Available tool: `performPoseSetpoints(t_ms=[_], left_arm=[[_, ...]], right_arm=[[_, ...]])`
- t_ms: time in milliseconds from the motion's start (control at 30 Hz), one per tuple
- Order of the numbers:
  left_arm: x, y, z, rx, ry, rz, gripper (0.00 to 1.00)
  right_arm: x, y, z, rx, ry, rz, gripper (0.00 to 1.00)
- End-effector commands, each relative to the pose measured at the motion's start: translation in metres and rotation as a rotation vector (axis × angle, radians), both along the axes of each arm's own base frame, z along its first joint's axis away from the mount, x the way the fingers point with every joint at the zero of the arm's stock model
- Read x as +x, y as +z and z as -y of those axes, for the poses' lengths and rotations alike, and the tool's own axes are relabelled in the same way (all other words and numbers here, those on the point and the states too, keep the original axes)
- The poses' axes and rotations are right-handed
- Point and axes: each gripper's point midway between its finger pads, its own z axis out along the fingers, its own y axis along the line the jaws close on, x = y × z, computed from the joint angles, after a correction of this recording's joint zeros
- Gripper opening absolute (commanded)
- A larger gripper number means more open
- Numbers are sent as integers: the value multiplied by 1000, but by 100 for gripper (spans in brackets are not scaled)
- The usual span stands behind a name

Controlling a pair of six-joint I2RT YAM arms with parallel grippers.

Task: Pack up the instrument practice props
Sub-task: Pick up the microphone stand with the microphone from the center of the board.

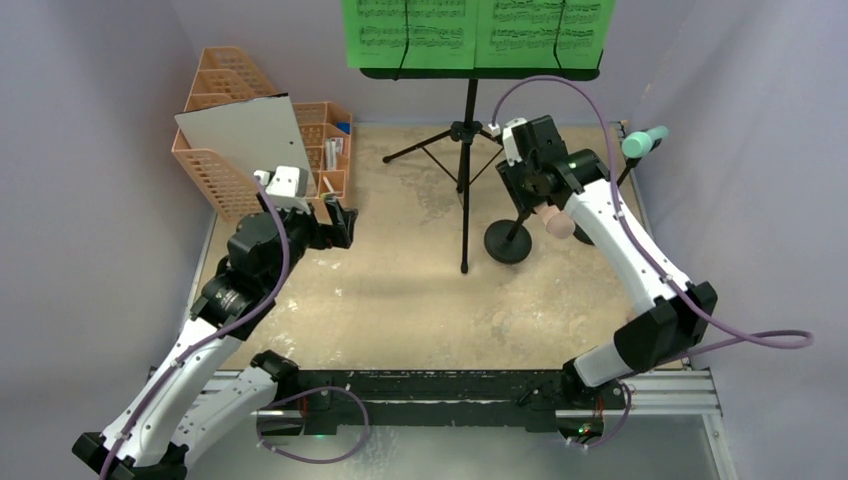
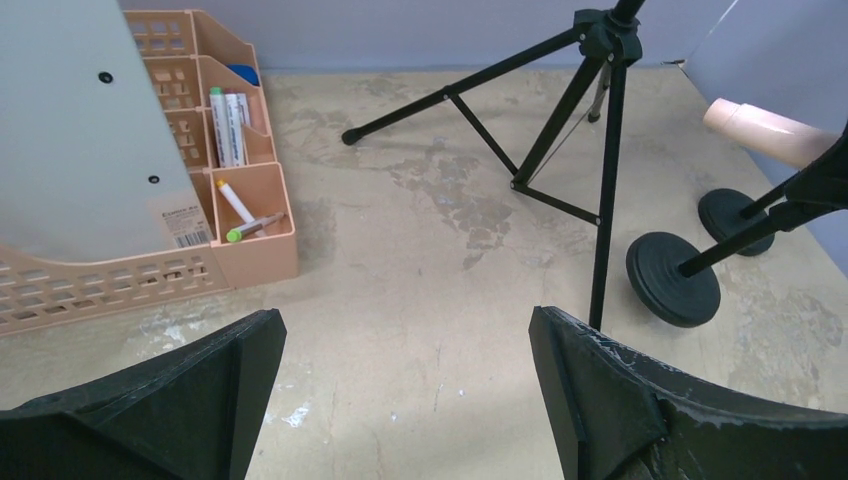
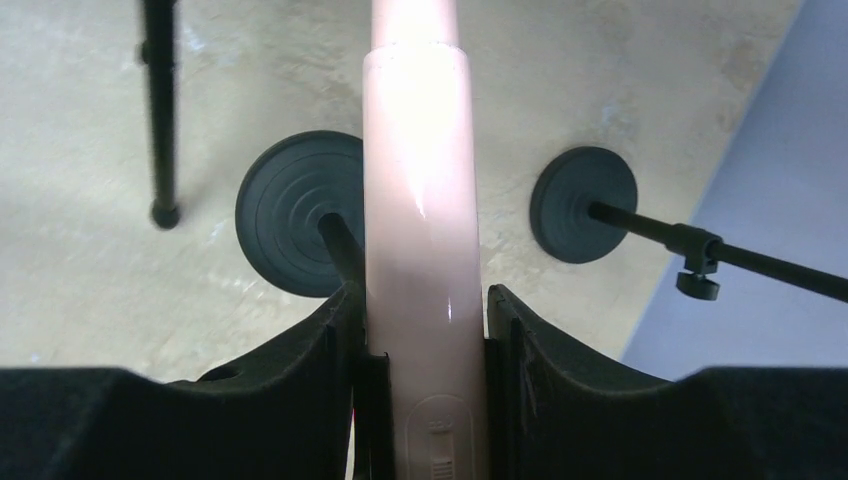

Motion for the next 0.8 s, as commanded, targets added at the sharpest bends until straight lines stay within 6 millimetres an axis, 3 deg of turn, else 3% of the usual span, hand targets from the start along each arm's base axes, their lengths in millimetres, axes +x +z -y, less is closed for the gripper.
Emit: performPoseSetpoints(t_ms=[0,267,400,633,767], left_arm=[[-9,3,6,2,-61,36,99],[-22,7,8,-8,-115,92,99],[-21,5,9,-7,-119,86,99],[-18,1,12,-1,-125,65,99],[-18,0,10,0,-116,65,99]], right_arm=[[-26,43,-17,113,34,97,0],[-59,62,-36,196,138,67,0],[-62,65,-32,184,135,78,0],[-66,35,-33,164,147,12,0],[-72,27,-39,186,184,-13,0]])
